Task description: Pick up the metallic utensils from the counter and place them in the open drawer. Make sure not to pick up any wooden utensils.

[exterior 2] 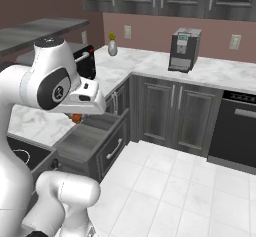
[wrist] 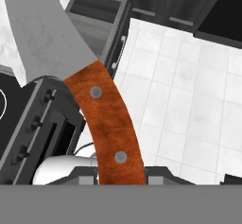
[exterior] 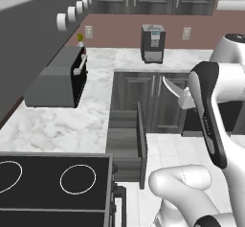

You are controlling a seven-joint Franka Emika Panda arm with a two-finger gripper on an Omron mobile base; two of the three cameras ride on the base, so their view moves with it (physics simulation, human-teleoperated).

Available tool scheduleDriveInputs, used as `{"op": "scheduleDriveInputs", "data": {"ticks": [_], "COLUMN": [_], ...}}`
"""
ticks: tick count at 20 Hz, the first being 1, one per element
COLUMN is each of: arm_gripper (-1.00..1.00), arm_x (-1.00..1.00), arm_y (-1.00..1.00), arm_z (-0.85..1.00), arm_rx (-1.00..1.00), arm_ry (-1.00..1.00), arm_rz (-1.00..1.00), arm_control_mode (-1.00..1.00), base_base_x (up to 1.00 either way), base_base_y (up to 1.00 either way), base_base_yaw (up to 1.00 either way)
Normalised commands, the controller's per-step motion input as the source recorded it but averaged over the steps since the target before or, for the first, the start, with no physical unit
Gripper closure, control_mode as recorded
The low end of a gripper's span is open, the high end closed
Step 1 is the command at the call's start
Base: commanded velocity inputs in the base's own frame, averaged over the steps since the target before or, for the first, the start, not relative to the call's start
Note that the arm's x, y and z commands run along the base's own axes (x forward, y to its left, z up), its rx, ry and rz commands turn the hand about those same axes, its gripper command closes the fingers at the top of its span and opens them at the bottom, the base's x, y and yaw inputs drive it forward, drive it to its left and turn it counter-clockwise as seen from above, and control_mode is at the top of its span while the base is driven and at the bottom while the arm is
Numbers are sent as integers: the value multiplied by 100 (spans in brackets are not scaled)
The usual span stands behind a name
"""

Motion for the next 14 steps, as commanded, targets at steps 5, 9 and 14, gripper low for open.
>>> {"op": "scheduleDriveInputs", "data": {"ticks": [5,9,14], "arm_gripper": [100,100,100], "arm_x": [88,100,100], "arm_y": [51,63,38], "arm_z": [-27,-69,-86], "arm_rx": [1,5,8], "arm_ry": [6,12,2], "arm_rz": [0,0,1], "arm_control_mode": [-100,-100,-100], "base_base_x": [0,0,0], "base_base_y": [0,0,0], "base_base_yaw": [0,0,0]}}
